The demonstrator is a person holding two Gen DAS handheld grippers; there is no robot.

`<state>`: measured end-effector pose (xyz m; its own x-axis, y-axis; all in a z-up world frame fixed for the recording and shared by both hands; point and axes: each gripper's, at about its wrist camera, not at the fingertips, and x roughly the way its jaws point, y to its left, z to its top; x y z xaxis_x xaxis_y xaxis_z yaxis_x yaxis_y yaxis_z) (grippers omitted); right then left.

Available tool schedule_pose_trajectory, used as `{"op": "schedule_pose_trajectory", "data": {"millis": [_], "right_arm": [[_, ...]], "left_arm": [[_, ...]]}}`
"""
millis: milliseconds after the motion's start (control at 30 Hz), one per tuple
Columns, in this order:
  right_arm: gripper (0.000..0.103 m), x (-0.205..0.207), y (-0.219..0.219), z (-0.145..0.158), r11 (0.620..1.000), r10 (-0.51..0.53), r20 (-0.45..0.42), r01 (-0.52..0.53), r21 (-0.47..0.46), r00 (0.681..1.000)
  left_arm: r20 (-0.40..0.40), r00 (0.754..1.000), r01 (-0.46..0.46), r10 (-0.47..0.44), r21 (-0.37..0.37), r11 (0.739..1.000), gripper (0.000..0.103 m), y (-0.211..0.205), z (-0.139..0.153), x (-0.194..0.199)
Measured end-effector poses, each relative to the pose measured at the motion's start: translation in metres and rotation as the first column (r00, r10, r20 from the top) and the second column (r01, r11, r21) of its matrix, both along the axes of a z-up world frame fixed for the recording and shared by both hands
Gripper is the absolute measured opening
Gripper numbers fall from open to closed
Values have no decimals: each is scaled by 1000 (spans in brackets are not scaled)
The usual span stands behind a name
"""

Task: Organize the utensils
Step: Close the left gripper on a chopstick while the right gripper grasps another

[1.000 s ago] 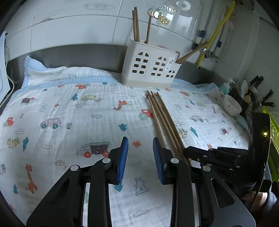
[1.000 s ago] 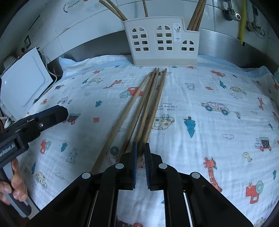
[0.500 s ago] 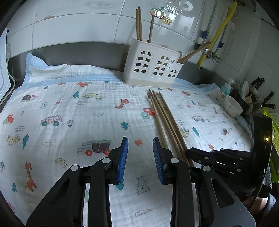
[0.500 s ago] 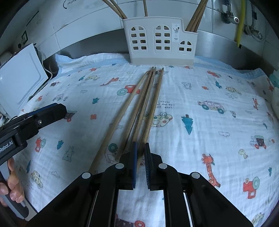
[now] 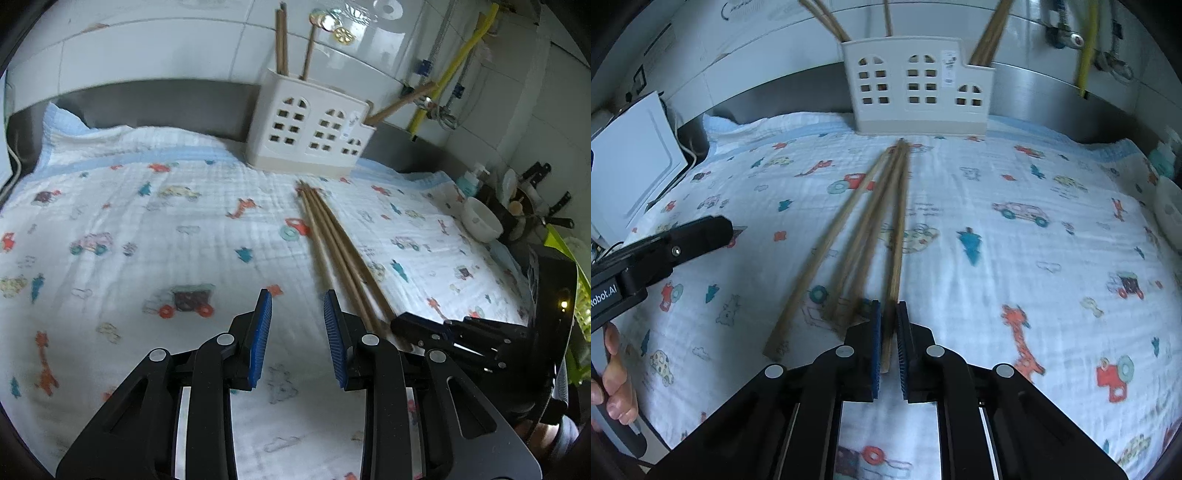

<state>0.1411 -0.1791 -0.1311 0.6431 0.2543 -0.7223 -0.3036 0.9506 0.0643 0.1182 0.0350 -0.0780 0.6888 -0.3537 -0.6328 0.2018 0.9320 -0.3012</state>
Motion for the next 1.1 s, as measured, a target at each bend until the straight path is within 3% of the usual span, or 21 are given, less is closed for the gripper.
{"op": "schedule_pose_trajectory", "data": {"millis": [367, 533, 800, 1100], "right_arm": [[7, -8, -22, -2, 1000, -13, 17, 13, 0, 1000], [7, -9, -24, -3, 1000, 9, 21, -9, 11, 1000], [7, -9, -24, -6, 999, 26, 40, -27, 35, 999], [7, -13, -35, 2, 997, 37, 64, -41, 71, 997]], "left_arm": [[-79, 993, 90, -90, 1, 996, 27, -39, -24, -1], [-98, 993, 72, -68, 40, 997, 22, -47, -33, 4], [-70, 996, 58, -47, 170, 984, 13, -62, -31, 10], [-74, 997, 39, -28, 144, 989, 7, -57, -31, 13]]}}
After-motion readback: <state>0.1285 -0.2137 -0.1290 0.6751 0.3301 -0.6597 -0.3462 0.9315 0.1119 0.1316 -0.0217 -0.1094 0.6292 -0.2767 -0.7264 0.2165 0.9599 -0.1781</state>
